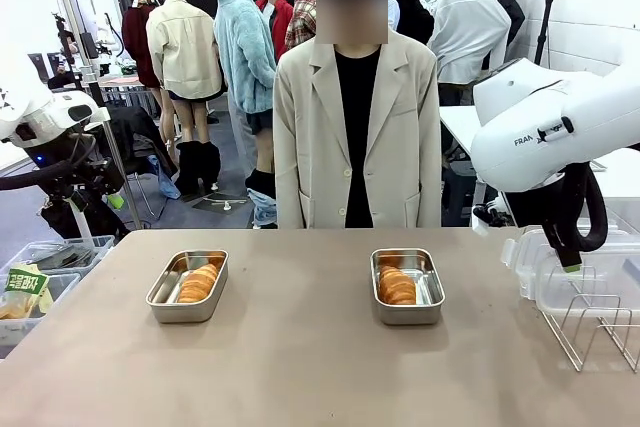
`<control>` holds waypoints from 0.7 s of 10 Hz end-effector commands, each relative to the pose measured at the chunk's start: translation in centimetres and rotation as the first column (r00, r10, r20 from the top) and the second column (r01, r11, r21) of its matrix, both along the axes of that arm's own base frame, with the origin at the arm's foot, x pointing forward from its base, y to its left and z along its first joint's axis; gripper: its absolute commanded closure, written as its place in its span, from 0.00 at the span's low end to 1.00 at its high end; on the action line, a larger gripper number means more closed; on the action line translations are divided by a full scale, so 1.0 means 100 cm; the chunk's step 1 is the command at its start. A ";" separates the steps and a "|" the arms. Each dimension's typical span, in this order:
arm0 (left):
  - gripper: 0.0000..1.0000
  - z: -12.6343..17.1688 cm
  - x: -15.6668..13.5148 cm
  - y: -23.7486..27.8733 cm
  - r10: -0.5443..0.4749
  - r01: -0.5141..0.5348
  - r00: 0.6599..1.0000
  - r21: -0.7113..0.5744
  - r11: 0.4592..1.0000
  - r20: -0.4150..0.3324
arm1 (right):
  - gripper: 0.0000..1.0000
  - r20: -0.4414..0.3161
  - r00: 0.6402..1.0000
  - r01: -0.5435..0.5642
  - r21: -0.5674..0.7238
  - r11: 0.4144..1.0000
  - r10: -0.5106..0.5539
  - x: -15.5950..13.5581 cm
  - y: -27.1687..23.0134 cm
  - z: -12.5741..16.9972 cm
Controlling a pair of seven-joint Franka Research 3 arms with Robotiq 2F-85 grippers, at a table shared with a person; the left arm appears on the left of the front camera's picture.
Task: Place the bread in airtight containers.
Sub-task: Release when the human grabs the Airtight Container lid.
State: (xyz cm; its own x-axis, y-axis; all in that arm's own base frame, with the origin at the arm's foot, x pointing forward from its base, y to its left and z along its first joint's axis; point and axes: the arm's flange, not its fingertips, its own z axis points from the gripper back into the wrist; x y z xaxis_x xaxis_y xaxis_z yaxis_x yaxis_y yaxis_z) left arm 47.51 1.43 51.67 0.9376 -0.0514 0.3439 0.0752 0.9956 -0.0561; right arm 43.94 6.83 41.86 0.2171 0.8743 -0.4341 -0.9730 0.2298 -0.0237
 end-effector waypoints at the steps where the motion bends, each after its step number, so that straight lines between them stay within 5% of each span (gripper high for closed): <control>1: 0.23 0.003 -0.001 0.001 0.014 -0.014 1.000 0.018 1.000 -0.001 | 1.00 0.000 1.000 -0.001 -0.020 1.000 0.001 -0.008 -0.002 0.011; 7: 0.23 0.003 -0.001 0.001 0.014 -0.014 1.000 0.018 1.000 -0.001 | 1.00 0.202 0.979 -0.008 0.105 0.994 -0.013 -0.059 0.024 0.148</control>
State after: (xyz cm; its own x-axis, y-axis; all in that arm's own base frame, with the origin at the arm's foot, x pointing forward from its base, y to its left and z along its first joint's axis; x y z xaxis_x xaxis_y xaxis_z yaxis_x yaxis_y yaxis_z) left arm 47.50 1.43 51.70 0.9374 -0.0515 0.3445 0.0753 0.9956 -0.0561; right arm 37.96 8.12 55.68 0.2857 0.9079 -0.3069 -0.9527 0.2343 -0.1937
